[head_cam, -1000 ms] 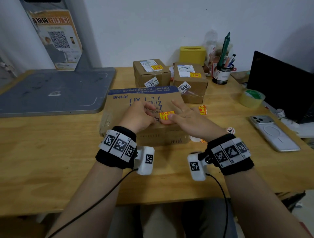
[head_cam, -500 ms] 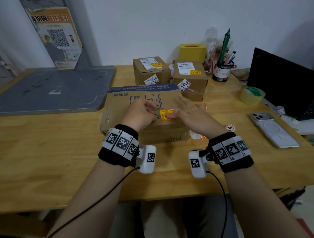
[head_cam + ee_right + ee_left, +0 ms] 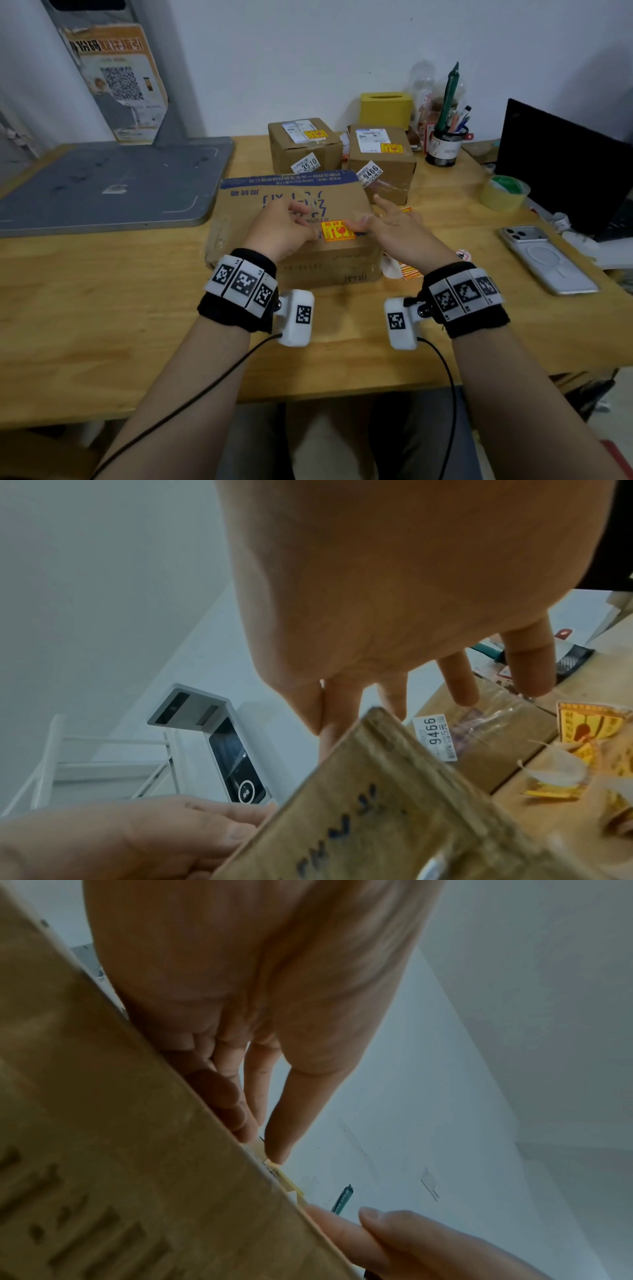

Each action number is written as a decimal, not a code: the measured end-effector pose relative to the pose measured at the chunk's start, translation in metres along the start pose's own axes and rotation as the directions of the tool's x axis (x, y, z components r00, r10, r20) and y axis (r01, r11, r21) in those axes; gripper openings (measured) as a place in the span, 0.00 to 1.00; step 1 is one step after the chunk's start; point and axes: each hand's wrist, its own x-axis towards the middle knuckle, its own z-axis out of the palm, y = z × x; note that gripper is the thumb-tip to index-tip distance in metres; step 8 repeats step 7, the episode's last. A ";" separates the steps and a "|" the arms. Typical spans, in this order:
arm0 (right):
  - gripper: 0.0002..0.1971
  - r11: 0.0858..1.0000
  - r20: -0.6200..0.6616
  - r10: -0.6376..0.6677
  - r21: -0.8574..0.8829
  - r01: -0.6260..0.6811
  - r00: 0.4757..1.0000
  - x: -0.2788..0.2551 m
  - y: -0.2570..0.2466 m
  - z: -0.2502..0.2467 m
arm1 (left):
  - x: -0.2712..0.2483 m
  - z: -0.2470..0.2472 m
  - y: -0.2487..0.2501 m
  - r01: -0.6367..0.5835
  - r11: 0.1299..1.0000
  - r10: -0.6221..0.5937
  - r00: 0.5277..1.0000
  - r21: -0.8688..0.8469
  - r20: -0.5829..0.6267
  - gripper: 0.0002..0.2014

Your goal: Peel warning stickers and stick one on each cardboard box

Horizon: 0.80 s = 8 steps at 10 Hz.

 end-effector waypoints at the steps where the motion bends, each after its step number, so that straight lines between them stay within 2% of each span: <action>1: 0.20 0.999 0.024 -0.037 0.041 0.036 0.999 -0.015 0.000 -0.006 | 0.000 0.001 0.000 -0.001 1.000 0.001 1.000 -0.016 -0.017 0.20; 2: 0.20 0.999 0.065 -0.028 0.046 0.025 0.998 -0.025 -0.002 -0.009 | -0.001 0.002 0.000 0.005 1.000 -0.005 1.000 -0.022 -0.029 0.19; 4: 0.25 0.999 0.021 -0.044 -0.007 0.044 0.999 -0.020 -0.015 -0.005 | -0.011 0.004 -0.001 -0.061 0.997 0.061 0.998 -0.056 -0.004 0.16; 5: 0.24 0.998 0.015 -0.058 -0.030 0.058 0.998 -0.017 -0.024 -0.002 | -0.014 0.004 -0.004 -0.087 0.993 0.086 0.996 -0.082 -0.010 0.15; 6: 0.20 1.000 -0.040 -0.015 0.001 0.015 0.999 -0.019 -0.029 -0.002 | -0.020 0.000 -0.003 -0.093 0.989 0.094 0.996 -0.113 0.003 0.13; 7: 0.21 0.999 -0.070 -0.015 -0.034 0.013 0.997 -0.018 -0.032 -0.009 | -0.021 -0.008 0.003 -0.130 0.979 0.124 0.991 -0.154 -0.047 0.10; 8: 0.21 0.999 -0.070 -0.015 -0.034 0.013 0.997 -0.018 -0.032 -0.009 | -0.021 -0.008 0.003 -0.130 0.979 0.124 0.991 -0.154 -0.047 0.10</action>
